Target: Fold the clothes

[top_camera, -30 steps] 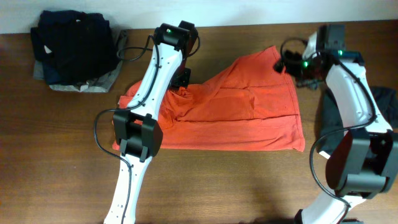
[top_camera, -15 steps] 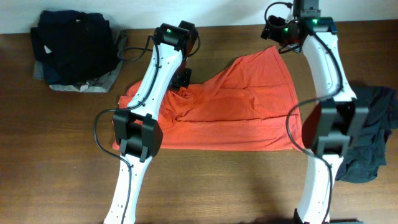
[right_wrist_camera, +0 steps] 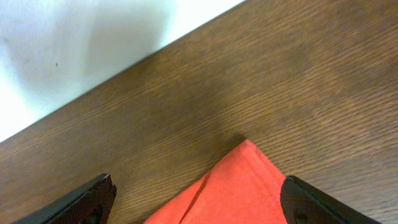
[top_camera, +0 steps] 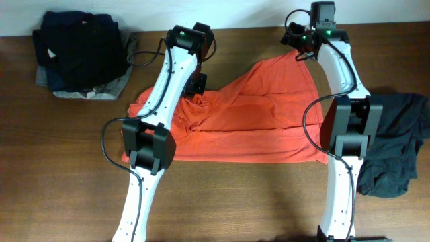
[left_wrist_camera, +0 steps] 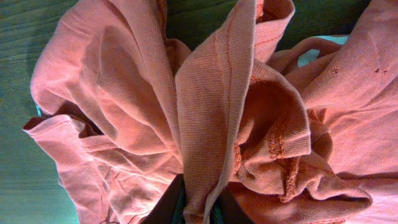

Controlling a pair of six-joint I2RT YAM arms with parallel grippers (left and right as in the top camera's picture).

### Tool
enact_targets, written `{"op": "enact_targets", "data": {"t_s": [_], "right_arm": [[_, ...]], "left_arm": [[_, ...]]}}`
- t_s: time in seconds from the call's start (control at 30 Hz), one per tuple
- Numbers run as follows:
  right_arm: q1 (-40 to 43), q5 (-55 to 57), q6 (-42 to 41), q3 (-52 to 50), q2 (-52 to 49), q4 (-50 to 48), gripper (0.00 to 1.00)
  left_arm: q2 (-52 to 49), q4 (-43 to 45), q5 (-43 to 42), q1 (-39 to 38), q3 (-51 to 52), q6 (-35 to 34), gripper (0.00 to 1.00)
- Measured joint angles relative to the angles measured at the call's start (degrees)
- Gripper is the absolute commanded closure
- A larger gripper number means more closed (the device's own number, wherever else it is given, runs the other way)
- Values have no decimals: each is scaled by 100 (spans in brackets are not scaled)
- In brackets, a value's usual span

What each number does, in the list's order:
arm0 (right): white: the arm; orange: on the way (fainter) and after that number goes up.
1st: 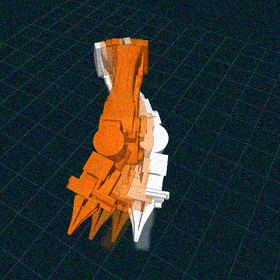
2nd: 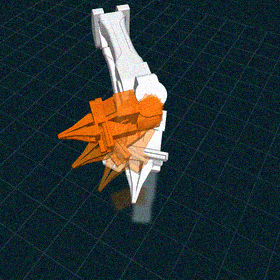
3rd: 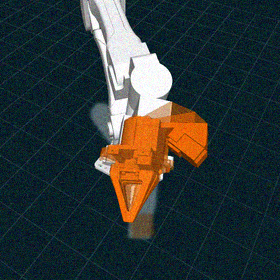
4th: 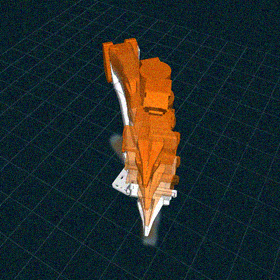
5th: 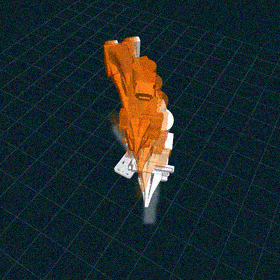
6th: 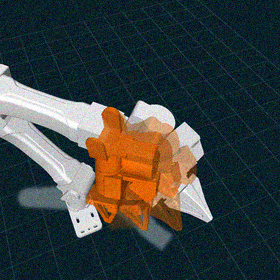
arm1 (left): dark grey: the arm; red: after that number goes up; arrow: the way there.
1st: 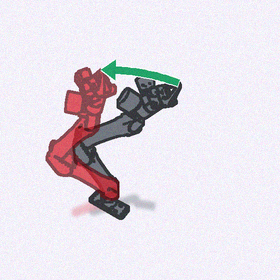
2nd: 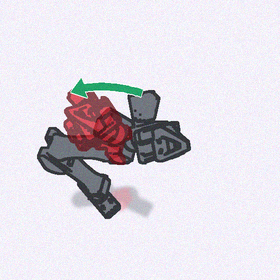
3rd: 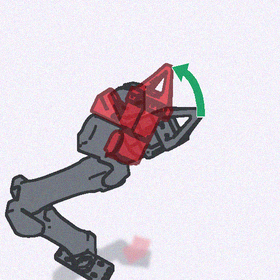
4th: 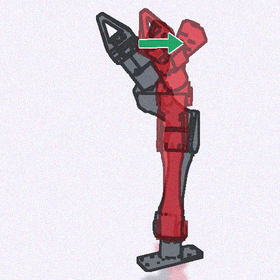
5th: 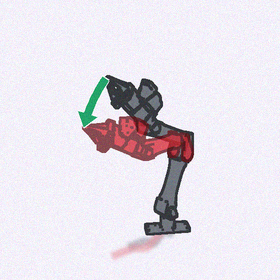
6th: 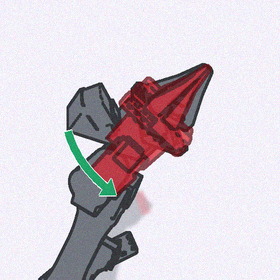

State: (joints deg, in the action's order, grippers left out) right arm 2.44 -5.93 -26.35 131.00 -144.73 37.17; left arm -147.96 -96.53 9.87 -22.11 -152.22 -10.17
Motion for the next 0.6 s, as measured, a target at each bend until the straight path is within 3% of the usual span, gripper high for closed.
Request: {"op": "enact_targets", "data": {"t_s": [0.6], "right_arm": [[0, 476, 433, 68, -474, -192, 16]], "left_arm": [[0, 9, -107, 0, 0, -85, 86]]}}
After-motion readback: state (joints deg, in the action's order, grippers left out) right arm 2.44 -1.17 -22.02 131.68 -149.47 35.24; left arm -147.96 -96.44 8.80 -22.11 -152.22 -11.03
